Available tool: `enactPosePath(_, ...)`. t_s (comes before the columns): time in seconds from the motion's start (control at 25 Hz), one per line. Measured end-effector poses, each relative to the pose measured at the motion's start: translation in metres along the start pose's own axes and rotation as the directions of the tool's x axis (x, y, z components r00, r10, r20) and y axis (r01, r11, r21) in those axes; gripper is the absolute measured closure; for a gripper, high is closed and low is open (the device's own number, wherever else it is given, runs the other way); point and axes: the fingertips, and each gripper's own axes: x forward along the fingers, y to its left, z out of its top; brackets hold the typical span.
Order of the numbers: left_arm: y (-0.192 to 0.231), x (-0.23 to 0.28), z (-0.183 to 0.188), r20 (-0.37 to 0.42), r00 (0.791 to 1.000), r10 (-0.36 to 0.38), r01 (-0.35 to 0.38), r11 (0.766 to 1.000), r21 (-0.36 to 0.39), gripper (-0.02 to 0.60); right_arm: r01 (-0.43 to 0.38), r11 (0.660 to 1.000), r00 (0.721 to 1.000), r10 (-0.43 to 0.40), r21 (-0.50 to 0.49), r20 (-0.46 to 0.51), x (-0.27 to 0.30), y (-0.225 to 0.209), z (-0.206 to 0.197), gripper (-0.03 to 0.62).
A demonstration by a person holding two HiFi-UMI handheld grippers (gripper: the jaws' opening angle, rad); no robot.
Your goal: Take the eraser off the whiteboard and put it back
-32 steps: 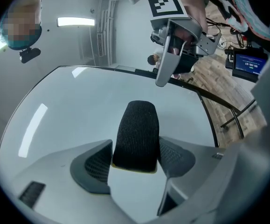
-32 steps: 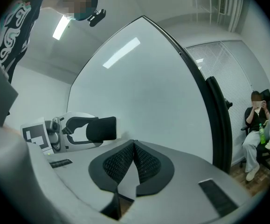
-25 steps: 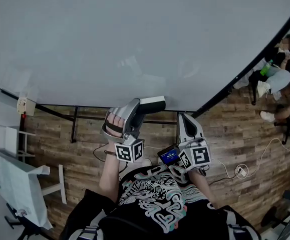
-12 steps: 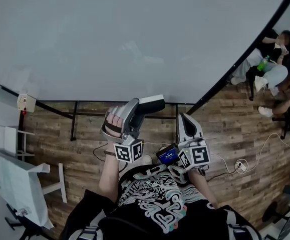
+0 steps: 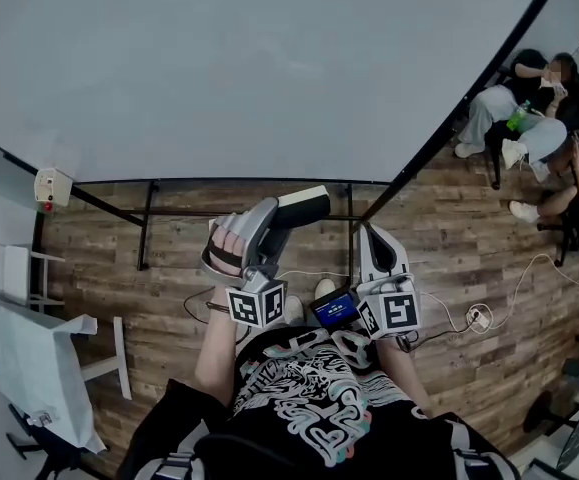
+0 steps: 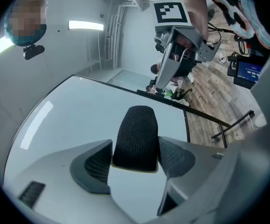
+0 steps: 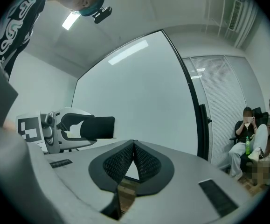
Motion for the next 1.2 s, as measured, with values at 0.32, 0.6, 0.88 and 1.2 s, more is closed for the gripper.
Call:
enactPosePath(0.32,0.001,-0.031,0.011,-0.042,0.998,0.036,-0.038,0.999,-0.029,0.276,-0.026,1.000,0.999,0.026,0.010,0.019,-0.025,0.011,0.005,0.582)
enactPosePath(0.6,0.000,-0.043,0.034,-0.064,0.996,0.057,-0.059,0.998,-0.029,0.276,-0.085,0.996,0.996,0.085,0.007,0.032,-0.041,0.013,0.014,0.582)
enactPosePath(0.88,-0.006,-0.052,0.056,-0.086,0.994,0.066,-0.067,0.998,-0.014,0.276,-0.111,0.993,0.993,0.109,0.029,0.042,-0.059,0.005,0.012,0.582)
enactPosePath(1.2,-0.012,-0.059,0.062,-0.111,0.992,0.065,-0.064,0.998,0.008,0.276,-0.138,0.990,0.990,0.138,0.031,0.017,-0.069,0.001,0.004,0.582)
